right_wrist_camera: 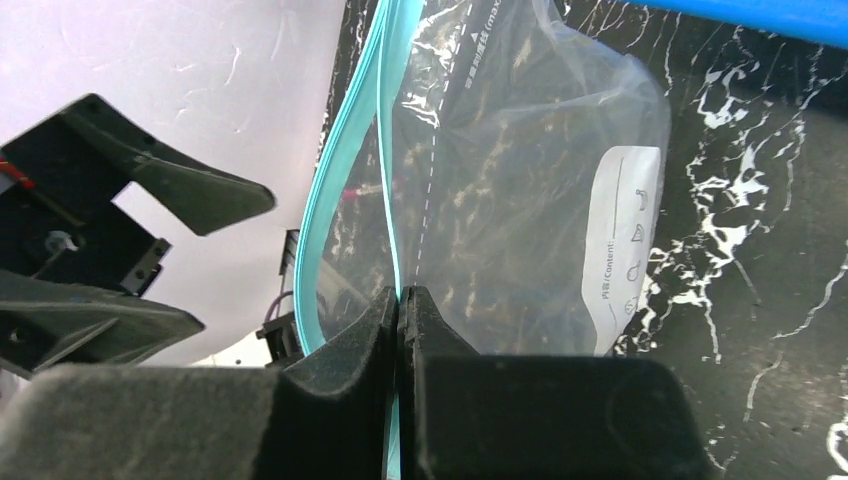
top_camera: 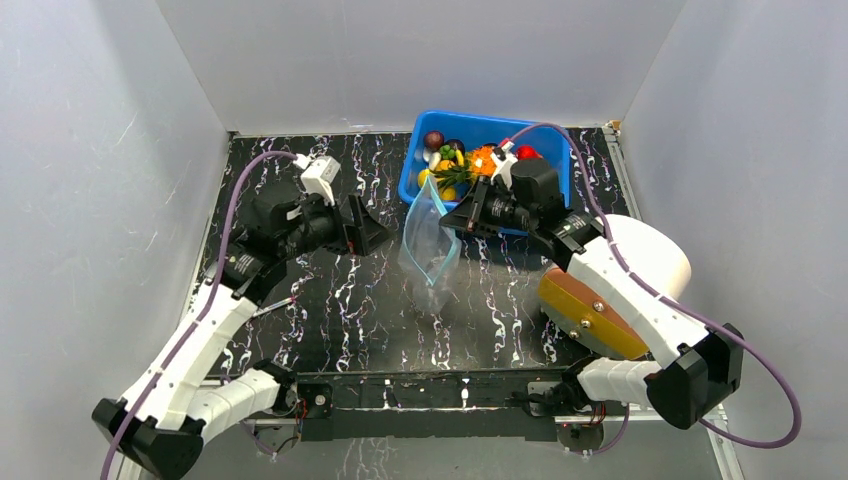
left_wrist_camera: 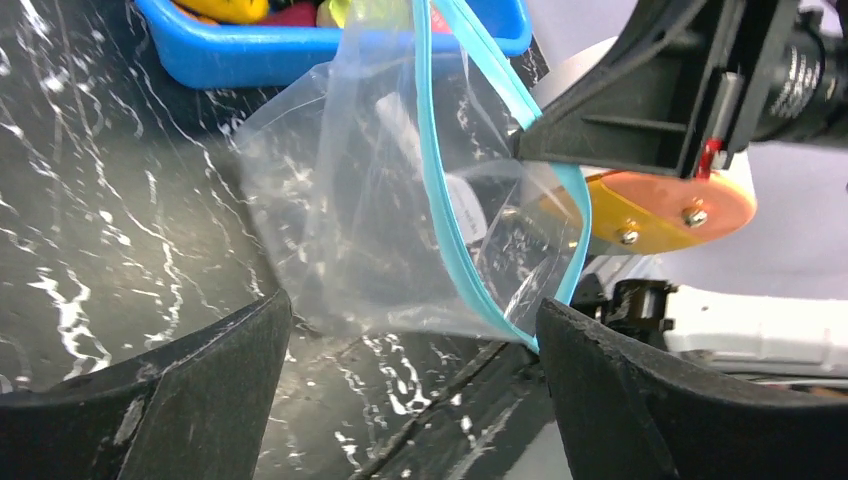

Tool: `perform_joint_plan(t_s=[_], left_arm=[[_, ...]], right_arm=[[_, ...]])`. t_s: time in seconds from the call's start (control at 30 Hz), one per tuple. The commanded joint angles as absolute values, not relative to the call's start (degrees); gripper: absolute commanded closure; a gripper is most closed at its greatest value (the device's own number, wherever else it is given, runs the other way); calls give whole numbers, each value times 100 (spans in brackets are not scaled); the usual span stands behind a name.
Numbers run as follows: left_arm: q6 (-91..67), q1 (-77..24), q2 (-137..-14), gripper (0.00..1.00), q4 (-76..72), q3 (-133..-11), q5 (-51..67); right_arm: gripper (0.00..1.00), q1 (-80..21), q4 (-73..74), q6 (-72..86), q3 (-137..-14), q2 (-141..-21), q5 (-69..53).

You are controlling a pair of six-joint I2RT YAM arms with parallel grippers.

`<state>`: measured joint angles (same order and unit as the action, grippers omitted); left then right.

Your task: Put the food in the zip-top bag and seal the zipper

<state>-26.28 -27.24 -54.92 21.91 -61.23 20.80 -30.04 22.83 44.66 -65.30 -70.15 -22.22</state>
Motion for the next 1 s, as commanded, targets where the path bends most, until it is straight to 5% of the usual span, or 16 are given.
perform_joint_plan(t_s=[0.0, 0.47, 0.7, 0.97], left_arm=[[-3764, -2751, -5773, 12, 2212, -6243, 2324], [-3722, -2751, -6421, 27, 2731, -6360, 1596], [-3458, -2751, -6484, 66, 3002, -6379, 1175], [-3271, -2750, -6078, 100, 2806, -6507, 846]], right_arm=[[100, -3209, 1504, 5239, -6372, -6956, -1854], [100, -3922, 1267, 5483, -6401, -7207, -1400], [100, -3944, 1266, 5463, -6376, -7235, -1469], [100, -3988, 1371, 5319, -6128, -7177, -1375]])
